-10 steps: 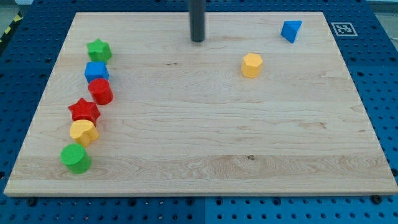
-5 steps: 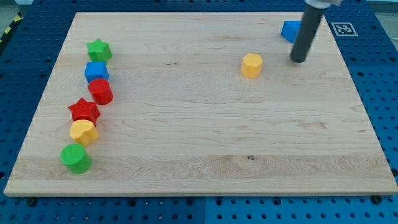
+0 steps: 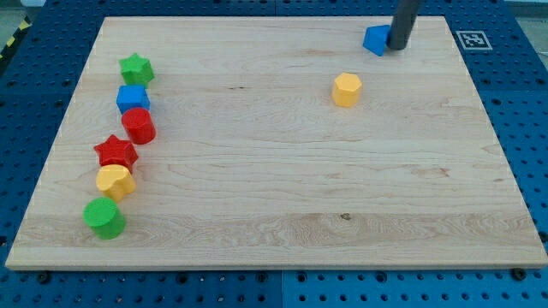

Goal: Push the blue triangle to the top of the green star

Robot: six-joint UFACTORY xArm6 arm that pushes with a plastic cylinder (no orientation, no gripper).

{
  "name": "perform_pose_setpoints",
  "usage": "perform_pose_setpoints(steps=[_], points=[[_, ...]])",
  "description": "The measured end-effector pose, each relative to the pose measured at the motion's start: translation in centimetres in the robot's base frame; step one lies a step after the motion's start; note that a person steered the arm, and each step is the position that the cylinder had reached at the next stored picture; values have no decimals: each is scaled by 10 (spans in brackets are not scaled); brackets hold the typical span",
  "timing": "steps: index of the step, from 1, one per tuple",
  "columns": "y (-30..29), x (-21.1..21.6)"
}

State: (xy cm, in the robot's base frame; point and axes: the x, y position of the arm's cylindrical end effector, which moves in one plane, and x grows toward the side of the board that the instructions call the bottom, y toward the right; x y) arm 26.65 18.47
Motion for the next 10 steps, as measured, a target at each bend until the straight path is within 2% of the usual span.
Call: perform_pose_setpoints(steps=[2, 4, 10], points=[[-12, -20], [-33, -20], [-161, -20]])
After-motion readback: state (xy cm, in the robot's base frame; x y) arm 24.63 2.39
